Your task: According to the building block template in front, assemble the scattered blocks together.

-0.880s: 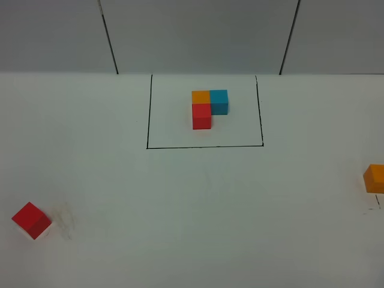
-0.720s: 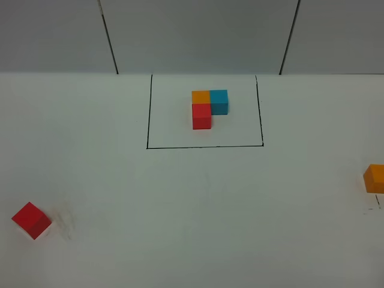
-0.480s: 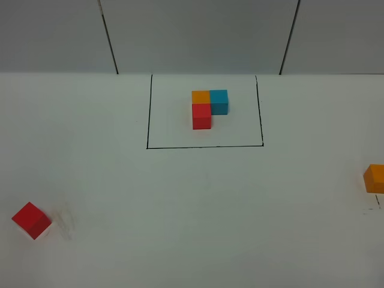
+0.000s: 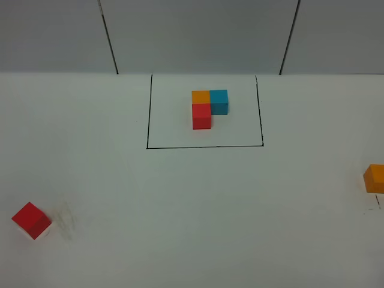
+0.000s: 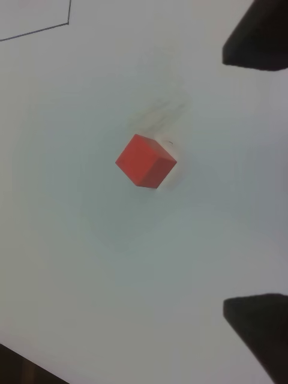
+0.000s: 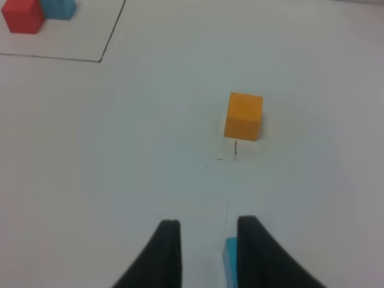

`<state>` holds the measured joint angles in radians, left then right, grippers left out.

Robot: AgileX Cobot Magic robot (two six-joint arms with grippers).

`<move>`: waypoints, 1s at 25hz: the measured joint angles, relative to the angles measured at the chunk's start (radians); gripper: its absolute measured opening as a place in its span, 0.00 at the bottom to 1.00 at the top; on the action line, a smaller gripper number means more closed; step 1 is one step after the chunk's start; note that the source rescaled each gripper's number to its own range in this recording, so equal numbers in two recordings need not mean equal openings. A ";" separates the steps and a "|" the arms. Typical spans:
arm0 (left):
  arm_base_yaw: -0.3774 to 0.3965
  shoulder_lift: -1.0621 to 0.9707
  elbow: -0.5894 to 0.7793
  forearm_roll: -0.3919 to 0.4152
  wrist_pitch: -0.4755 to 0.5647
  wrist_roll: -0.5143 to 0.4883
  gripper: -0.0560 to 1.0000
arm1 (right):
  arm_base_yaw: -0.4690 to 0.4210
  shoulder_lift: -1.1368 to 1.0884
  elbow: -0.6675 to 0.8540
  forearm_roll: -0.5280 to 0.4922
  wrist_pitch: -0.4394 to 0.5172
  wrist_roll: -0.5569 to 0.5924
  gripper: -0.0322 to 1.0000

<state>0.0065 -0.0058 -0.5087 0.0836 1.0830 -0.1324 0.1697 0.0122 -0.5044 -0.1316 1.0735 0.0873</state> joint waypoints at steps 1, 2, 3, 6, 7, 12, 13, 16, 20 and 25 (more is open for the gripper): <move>0.000 0.000 0.000 0.000 0.000 0.000 0.68 | 0.000 0.000 0.000 0.000 0.000 0.000 0.03; 0.000 0.000 0.000 0.000 0.000 0.000 0.68 | 0.000 0.000 0.000 0.000 0.000 0.000 0.03; 0.000 0.000 0.000 -0.001 0.000 -0.001 0.68 | 0.000 0.000 0.000 0.000 0.000 0.000 0.03; 0.000 0.012 0.000 -0.001 0.001 -0.020 0.68 | 0.000 0.000 0.000 0.000 0.000 0.000 0.03; 0.000 0.033 -0.003 -0.001 0.004 -0.033 0.68 | 0.000 0.000 0.000 0.000 0.000 0.000 0.03; 0.000 0.322 -0.097 -0.001 0.025 -0.023 0.68 | 0.000 0.000 0.000 0.000 0.000 0.001 0.03; 0.000 0.403 -0.123 -0.003 0.030 0.020 0.68 | 0.000 0.000 0.000 0.000 0.000 0.001 0.03; 0.000 0.638 -0.226 -0.030 0.051 0.195 0.68 | 0.000 0.000 0.000 0.000 0.000 0.001 0.03; -0.005 0.923 -0.348 -0.090 0.095 0.391 0.68 | 0.000 0.000 0.000 0.000 0.000 0.001 0.03; -0.008 1.140 -0.441 -0.177 0.094 0.730 0.68 | 0.000 0.000 0.000 0.000 0.000 0.001 0.03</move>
<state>-0.0018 1.1342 -0.9492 -0.0936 1.1768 0.5974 0.1697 0.0122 -0.5044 -0.1316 1.0735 0.0884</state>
